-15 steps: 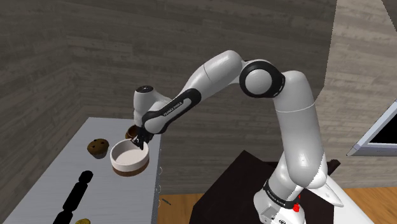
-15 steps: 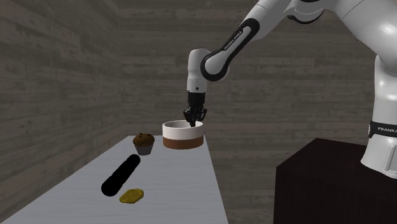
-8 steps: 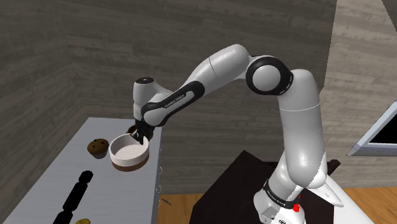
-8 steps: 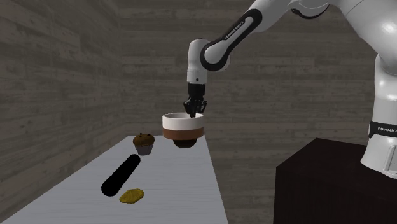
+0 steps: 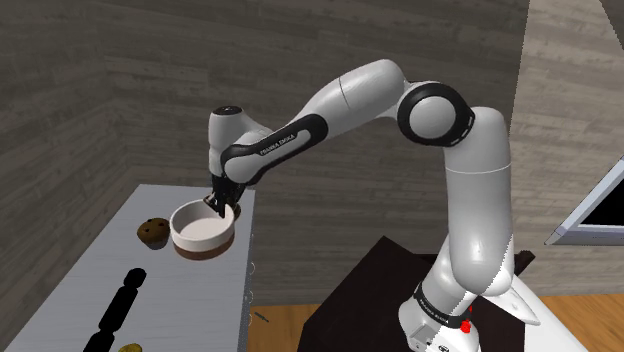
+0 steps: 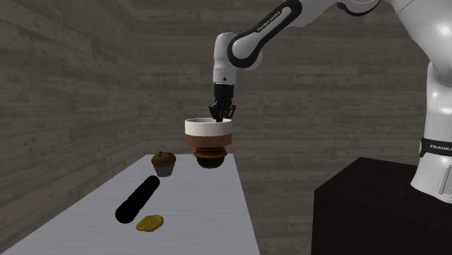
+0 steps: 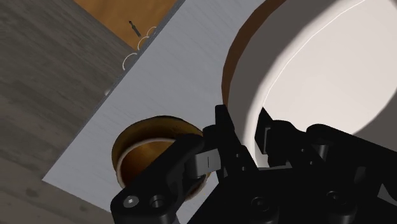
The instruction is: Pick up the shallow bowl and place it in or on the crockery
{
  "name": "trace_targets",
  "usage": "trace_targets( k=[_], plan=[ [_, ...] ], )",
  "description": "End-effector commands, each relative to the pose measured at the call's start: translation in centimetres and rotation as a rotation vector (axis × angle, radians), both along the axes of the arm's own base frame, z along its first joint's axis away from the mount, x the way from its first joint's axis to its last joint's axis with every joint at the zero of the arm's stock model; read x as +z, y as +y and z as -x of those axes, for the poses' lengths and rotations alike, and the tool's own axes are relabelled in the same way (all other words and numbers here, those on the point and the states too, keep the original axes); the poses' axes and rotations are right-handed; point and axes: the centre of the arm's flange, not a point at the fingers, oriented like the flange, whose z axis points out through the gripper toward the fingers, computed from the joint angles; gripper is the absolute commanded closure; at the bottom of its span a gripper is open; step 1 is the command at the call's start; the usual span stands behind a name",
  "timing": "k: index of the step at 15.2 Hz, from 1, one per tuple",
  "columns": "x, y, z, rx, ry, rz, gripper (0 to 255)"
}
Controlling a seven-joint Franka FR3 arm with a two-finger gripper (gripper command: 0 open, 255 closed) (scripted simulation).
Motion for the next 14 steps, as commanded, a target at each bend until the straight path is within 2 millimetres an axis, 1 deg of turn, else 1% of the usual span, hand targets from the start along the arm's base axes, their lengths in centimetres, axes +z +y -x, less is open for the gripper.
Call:
trace_targets(
  k=[1,14],
  plan=[
    [0.5,-0.9,-1.0,0.000,0.000,0.000,255],
    [1.6,-12.3,-13.8,0.000,0.000,0.000,255]
  ],
)
